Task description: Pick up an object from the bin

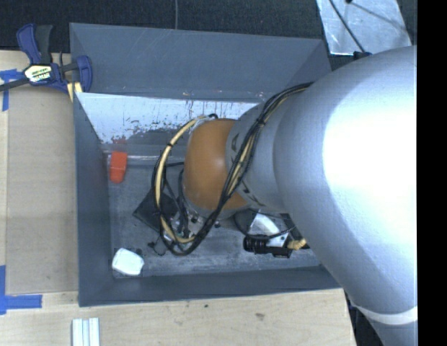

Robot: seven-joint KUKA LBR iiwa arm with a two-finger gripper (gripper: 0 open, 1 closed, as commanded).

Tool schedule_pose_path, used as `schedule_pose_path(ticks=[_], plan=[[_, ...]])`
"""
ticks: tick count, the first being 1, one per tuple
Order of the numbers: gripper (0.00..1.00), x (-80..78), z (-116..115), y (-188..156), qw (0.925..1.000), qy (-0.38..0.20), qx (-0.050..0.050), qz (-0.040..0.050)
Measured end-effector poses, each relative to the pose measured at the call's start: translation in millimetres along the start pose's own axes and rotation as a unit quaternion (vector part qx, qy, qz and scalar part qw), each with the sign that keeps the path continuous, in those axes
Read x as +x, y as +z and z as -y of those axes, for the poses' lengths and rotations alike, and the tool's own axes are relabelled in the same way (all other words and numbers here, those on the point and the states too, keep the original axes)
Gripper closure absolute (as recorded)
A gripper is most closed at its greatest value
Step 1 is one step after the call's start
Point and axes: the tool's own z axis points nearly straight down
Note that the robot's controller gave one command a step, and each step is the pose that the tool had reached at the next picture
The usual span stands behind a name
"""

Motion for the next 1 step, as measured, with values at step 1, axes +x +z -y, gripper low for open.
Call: schedule_pose_path(ticks=[1], plan=[[0.0,-0.4,-0.1,-0.1,1.0,0.0,0.0,0.0003]])
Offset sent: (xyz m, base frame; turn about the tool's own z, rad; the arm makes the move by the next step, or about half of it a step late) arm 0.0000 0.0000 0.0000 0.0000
